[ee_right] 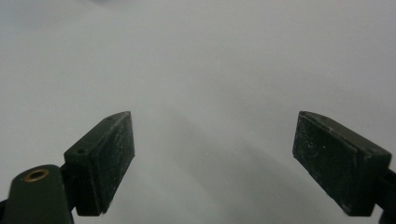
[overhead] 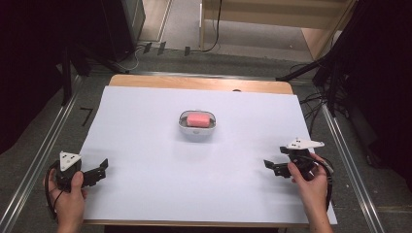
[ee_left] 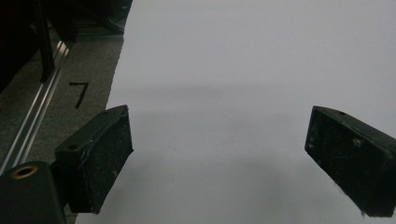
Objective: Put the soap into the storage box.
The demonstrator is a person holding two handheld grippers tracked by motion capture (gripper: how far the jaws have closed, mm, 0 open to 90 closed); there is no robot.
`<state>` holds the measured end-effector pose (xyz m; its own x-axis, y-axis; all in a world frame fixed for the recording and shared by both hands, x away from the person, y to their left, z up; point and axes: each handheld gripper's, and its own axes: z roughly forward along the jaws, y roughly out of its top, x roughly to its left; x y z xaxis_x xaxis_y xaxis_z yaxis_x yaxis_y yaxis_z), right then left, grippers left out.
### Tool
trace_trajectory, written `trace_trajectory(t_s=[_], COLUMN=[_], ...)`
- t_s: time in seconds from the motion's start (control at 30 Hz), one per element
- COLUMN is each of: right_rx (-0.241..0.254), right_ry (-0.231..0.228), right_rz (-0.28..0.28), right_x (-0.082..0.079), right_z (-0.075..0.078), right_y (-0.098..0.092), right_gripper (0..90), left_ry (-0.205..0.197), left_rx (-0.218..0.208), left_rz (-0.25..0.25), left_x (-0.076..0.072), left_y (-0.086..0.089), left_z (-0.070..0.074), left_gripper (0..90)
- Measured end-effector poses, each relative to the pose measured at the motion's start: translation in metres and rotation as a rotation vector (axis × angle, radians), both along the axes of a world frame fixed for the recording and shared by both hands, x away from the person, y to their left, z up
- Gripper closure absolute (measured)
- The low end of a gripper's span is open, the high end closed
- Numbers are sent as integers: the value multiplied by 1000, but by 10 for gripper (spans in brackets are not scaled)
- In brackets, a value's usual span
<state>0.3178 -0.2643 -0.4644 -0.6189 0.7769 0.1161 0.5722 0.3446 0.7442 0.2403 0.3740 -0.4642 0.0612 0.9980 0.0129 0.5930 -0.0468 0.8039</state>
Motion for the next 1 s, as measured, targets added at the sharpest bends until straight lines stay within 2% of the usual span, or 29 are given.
trace_trajectory(t_s=[0.3, 1.0], right_rx=[34, 73], right_ry=[-2, -14], right_rz=[-49, -161], right_x=[-16, -57], right_z=[-5, -16], right_y=[-22, -74], right_gripper=[134, 134], left_ry=[-3, -7], left_rx=[1, 5], left_rz=[1, 3], left_x=[0, -1], left_y=[0, -1], left_z=[0, 0], left_gripper=[80, 80])
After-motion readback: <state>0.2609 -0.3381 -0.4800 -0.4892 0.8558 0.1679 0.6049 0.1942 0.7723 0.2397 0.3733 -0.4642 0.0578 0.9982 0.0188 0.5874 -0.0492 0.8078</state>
